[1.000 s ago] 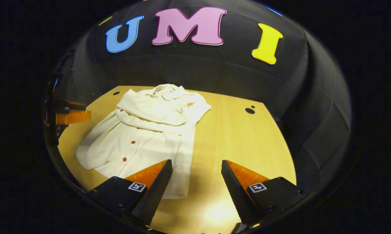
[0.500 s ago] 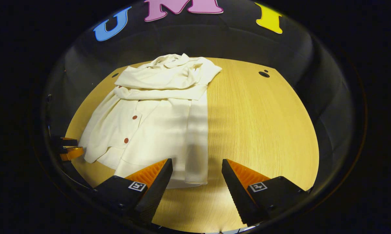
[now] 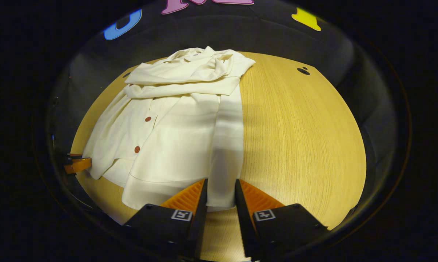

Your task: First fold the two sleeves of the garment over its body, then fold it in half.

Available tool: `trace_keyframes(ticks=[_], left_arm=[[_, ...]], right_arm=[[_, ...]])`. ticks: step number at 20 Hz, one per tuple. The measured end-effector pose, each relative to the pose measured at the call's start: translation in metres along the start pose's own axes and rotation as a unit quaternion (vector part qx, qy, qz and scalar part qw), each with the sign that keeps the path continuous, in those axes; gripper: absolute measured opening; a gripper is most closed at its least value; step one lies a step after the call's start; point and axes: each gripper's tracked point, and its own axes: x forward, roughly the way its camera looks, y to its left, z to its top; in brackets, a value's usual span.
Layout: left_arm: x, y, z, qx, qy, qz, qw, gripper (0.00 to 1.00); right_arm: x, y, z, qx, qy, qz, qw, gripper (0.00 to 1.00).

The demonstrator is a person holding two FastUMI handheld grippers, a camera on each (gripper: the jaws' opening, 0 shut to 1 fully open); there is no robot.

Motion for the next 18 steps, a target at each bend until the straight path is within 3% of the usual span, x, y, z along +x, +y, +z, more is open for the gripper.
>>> trace_keyframes(ticks=[1, 2, 3, 4, 5, 10, 18], left_arm=[[0.000, -0.003, 0.002, 0.000, -0.003, -0.003, 1.000, 0.19], [0.001, -0.009, 0.004, -0.001, 0.000, -0.016, 1.000, 0.13], [-0.001, -0.016, 0.007, -0.005, 0.000, -0.029, 1.000, 0.10], [-0.003, -0.019, 0.013, -0.006, -0.002, -0.038, 0.999, 0.10], [-0.008, -0.022, 0.020, -0.002, -0.007, -0.044, 0.999, 0.08], [-0.054, -0.037, 0.103, 0.034, -0.082, -0.073, 0.993, 0.08], [-0.081, -0.055, 0.275, 0.074, -0.214, -0.107, 0.968, 0.07]], right_arm=[[0.000, 0.004, -0.002, 0.004, 0.009, 0.008, 1.000, 0.41], [0.001, 0.003, -0.001, 0.013, 0.009, 0.004, 1.000, 0.25], [-0.001, 0.003, 0.000, 0.012, 0.012, 0.001, 1.000, 0.08], [0.001, 0.005, -0.002, 0.001, 0.024, 0.003, 1.000, 0.00], [-0.003, 0.006, 0.001, -0.005, 0.025, 0.006, 1.000, 0.08], [-0.037, 0.025, 0.074, -0.004, -0.047, 0.031, 0.998, 0.08], [-0.053, 0.047, 0.234, 0.040, -0.176, 0.061, 0.982, 0.08]])
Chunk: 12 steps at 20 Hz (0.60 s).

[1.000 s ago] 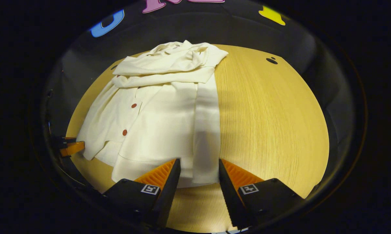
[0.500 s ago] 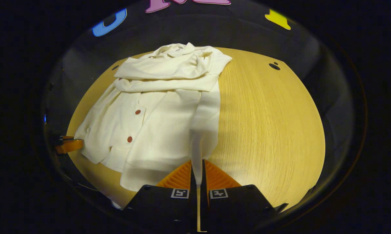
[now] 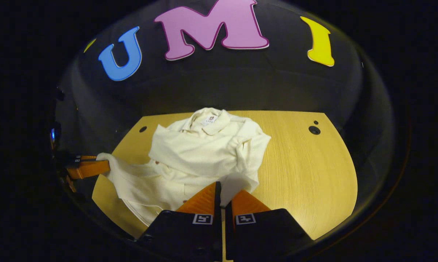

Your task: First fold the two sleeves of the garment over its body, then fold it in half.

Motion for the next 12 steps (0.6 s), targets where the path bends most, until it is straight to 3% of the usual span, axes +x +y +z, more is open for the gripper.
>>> trace_keyframes(ticks=[6, 8, 12], left_arm=[[0.094, 0.046, 0.080, -0.020, -0.079, 0.000, 0.997, 0.11], [0.130, 0.067, 0.090, -0.023, -0.094, 0.005, 0.995, 0.07], [0.191, 0.111, 0.091, -0.026, -0.133, 0.037, 0.990, 0.09]], right_arm=[[0.081, -0.012, 0.082, 0.073, -0.074, -0.029, 0.994, 0.08], [0.110, -0.024, 0.098, 0.077, -0.089, -0.046, 0.992, 0.08], [0.166, -0.055, 0.131, 0.078, -0.125, -0.086, 0.985, 0.08]])
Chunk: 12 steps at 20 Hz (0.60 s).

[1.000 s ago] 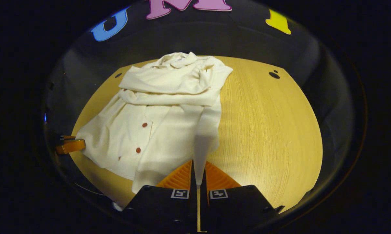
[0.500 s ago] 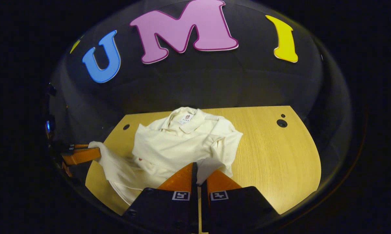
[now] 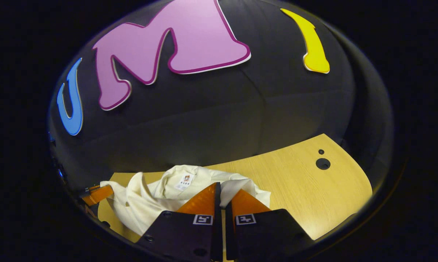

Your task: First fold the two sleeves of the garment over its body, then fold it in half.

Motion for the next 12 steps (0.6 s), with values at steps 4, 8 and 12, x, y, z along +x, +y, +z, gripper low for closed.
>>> trace_keyframes(ticks=[4, 8, 12], left_arm=[[0.046, 0.044, -0.030, 0.003, 0.015, 0.059, 0.998, 0.23], [0.038, 0.050, -0.029, -0.005, -0.004, 0.092, 0.996, 0.99], [-0.012, 0.029, 0.016, -0.014, -0.075, 0.098, 0.992, 0.96]], right_arm=[[0.061, -0.011, -0.010, -0.050, 0.000, -0.017, 0.999, 0.27], [0.052, -0.015, -0.013, -0.124, -0.029, -0.033, 0.991, 0.99], [0.008, -0.002, 0.008, -0.135, -0.106, -0.032, 0.985, 0.98]])
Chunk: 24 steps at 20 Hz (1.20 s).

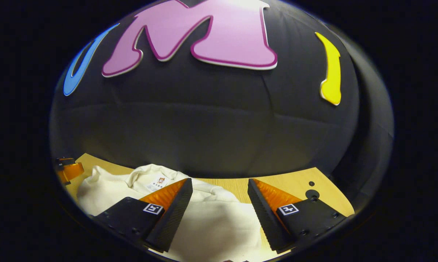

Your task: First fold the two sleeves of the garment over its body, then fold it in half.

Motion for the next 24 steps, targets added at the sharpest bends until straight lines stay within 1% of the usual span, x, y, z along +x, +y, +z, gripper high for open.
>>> trace_keyframes(ticks=[1, 4, 8, 11, 13, 15, 16, 18, 19, 20, 21, 22, 23, 24], left_arm=[[-0.012, -0.005, 0.011, -0.002, -0.015, -0.002, 1.000, 0.96], [-0.054, -0.029, 0.041, -0.020, -0.050, -0.029, 0.998, 0.96], [-0.125, -0.048, 0.072, -0.028, -0.089, -0.040, 0.995, 0.96], [-0.187, -0.066, 0.086, -0.039, -0.105, -0.062, 0.992, 0.96], [-0.229, -0.074, 0.100, -0.033, -0.124, -0.070, 0.989, 0.96], [-0.267, -0.077, 0.107, -0.036, -0.136, -0.065, 0.988, 0.95], [-0.285, -0.080, 0.104, -0.047, -0.133, -0.061, 0.988, 0.95], [-0.318, -0.079, 0.103, -0.072, -0.134, -0.042, 0.987, 0.96], [-0.335, -0.076, 0.105, -0.085, -0.143, -0.030, 0.986, 0.96], [-0.354, -0.076, 0.110, -0.090, -0.155, -0.027, 0.983, 0.96], [-0.379, -0.076, 0.114, -0.089, -0.166, -0.026, 0.982, 0.95], [-0.398, -0.075, 0.115, -0.083, -0.175, -0.022, 0.981, 0.95], [-0.415, -0.072, 0.112, -0.070, -0.180, -0.017, 0.981, 0.95], [-0.430, -0.073, 0.108, -0.050, -0.177, -0.020, 0.983, 0.95]], right_arm=[[-0.013, -0.002, 0.008, -0.005, -0.018, -0.006, 1.000, 0.98], [-0.054, -0.010, 0.037, -0.017, -0.075, -0.022, 0.997, 0.98], [-0.121, -0.009, 0.077, -0.035, -0.138, -0.026, 0.990, 0.98], [-0.168, 0.001, 0.087, -0.045, -0.145, -0.026, 0.988, 0.97], [-0.194, 0.011, 0.096, -0.039, -0.152, -0.023, 0.987, 0.97], [-0.237, 0.009, 0.114, -0.030, -0.167, -0.014, 0.985, 0.97], [-0.257, 0.011, 0.122, -0.030, -0.179, -0.010, 0.983, 0.97], [-0.289, 0.019, 0.130, -0.038, -0.196, -0.003, 0.980, 0.97], [-0.306, 0.025, 0.128, -0.037, -0.195, 0.004, 0.980, 0.96], [-0.324, 0.035, 0.130, -0.035, -0.200, 0.023, 0.979, 0.96], [-0.344, 0.042, 0.135, -0.037, -0.207, 0.040, 0.977, 0.97], [-0.359, 0.044, 0.137, -0.043, -0.213, 0.047, 0.975, 0.97], [-0.376, 0.045, 0.140, -0.054, -0.224, 0.053, 0.972, 0.97], [-0.392, 0.044, 0.145, -0.069, -0.231, 0.055, 0.969, 0.97]])
